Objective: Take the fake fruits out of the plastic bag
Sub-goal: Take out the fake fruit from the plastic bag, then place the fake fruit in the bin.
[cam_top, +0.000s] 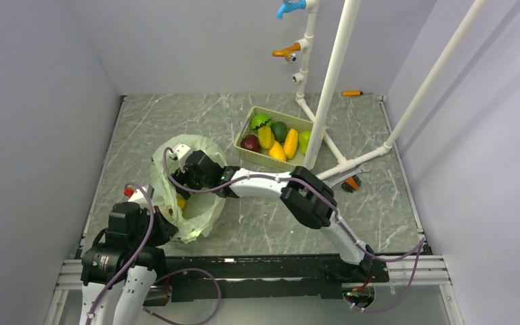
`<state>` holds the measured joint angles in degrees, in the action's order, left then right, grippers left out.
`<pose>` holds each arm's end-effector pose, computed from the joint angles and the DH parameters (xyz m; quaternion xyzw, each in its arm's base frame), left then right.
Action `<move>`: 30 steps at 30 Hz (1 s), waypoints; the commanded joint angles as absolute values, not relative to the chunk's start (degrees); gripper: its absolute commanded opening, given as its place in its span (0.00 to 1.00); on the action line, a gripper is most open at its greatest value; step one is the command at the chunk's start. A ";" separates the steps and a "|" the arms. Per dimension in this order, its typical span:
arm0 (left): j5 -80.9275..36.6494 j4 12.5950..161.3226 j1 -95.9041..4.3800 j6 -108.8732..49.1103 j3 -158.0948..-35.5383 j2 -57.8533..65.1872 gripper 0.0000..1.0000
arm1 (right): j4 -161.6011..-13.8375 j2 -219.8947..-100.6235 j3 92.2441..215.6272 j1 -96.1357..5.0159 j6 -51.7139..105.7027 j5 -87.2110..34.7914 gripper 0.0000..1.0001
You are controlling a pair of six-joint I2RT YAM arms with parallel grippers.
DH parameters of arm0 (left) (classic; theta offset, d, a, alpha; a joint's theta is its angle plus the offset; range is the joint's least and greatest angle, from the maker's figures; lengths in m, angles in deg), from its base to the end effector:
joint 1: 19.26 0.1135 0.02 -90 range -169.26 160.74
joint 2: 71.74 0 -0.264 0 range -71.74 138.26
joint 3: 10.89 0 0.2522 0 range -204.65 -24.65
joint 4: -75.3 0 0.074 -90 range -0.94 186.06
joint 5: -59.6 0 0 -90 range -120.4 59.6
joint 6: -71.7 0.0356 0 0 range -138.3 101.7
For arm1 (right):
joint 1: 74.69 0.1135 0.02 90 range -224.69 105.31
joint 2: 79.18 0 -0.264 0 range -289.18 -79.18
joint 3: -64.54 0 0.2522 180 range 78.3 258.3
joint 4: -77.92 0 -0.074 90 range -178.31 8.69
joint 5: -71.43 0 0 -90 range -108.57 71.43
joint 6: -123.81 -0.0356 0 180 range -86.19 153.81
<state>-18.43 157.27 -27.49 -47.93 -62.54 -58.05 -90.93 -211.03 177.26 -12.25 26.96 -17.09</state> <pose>0.0391 -0.0131 0.2555 -0.1300 0.9072 -0.2168 0.3364 0.2456 0.4686 0.1722 -0.3987 0.7701 0.2738 0.4159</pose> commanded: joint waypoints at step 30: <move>-16.70 156.03 -27.16 -47.93 -62.09 -57.52 0.00 | -80.01 -177.31 164.23 -19.46 33.27 22.18 0.00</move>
